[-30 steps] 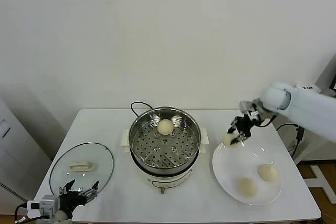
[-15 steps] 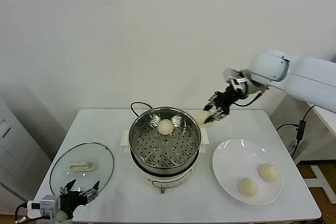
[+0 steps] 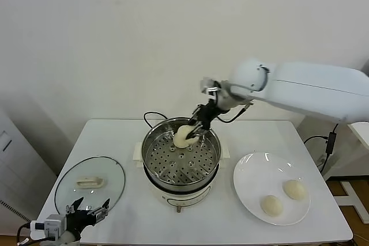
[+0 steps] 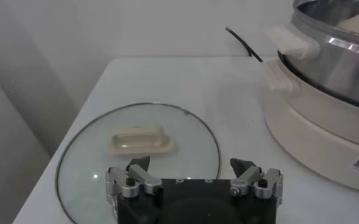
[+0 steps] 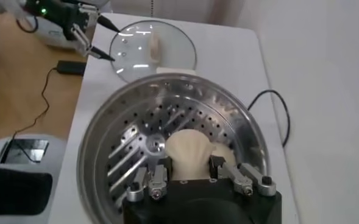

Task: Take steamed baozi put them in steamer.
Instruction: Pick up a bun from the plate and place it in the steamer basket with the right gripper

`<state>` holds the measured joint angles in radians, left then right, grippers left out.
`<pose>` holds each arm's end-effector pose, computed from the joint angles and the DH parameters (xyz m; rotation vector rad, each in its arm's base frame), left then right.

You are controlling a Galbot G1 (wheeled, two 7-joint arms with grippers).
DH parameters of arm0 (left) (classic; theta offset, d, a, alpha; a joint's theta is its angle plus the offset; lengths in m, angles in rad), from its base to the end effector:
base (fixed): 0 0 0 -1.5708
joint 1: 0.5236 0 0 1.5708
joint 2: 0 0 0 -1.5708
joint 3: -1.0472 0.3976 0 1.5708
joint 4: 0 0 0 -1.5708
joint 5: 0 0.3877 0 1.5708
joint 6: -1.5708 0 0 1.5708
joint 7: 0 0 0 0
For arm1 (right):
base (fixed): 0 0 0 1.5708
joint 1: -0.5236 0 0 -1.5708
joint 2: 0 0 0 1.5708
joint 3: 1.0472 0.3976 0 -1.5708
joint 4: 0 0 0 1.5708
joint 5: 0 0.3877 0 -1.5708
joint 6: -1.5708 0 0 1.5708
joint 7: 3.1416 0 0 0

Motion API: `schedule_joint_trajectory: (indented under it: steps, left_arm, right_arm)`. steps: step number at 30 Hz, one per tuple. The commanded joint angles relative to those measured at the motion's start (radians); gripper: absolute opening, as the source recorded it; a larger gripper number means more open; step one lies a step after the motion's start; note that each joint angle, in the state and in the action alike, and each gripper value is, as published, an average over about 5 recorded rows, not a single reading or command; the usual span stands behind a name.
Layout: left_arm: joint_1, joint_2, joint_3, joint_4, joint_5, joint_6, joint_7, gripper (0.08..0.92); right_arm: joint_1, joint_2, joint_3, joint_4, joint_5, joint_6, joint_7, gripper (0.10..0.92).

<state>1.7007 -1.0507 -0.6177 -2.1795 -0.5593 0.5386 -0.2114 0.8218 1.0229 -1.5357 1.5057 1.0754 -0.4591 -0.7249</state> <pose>0.1676 0.1134 -0.3019 -0.0383 -2.5252 -0.0553 0.5684 0.0714 -0.0152 1.5452 -1.6487 1.0553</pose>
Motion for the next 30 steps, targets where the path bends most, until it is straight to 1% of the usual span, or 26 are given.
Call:
schedule_joint_trajectory:
  steps: [1,5,15,21,30]
  left_arm:
    - [-0.010,0.005,0.005,0.003,-0.003,0.000,0.001,0.823]
    - [-0.016,0.010,0.007,0.008,-0.006,0.000,0.000,0.823]
    - [-0.025,0.019,0.009,0.018,-0.014,-0.001,0.002,0.823]
    - [-0.028,0.021,0.010,0.024,-0.017,-0.002,0.002,0.823]
    - [-0.030,0.021,0.008,0.027,-0.021,-0.004,0.003,0.823]
  right_arm:
    - [-0.041,0.185,-0.045,-0.082,0.055,-0.056,0.073,0.399]
    - [-0.062,0.228,-0.057,-0.124,0.022,-0.057,0.073,0.399]
    - [-0.151,0.317,-0.044,-0.229,-0.004,-0.056,0.089,0.399]
    - [-0.190,0.340,-0.042,-0.256,-0.022,-0.057,0.103,0.399]
    - [-0.209,0.343,-0.036,-0.254,-0.017,-0.061,0.110,0.399]
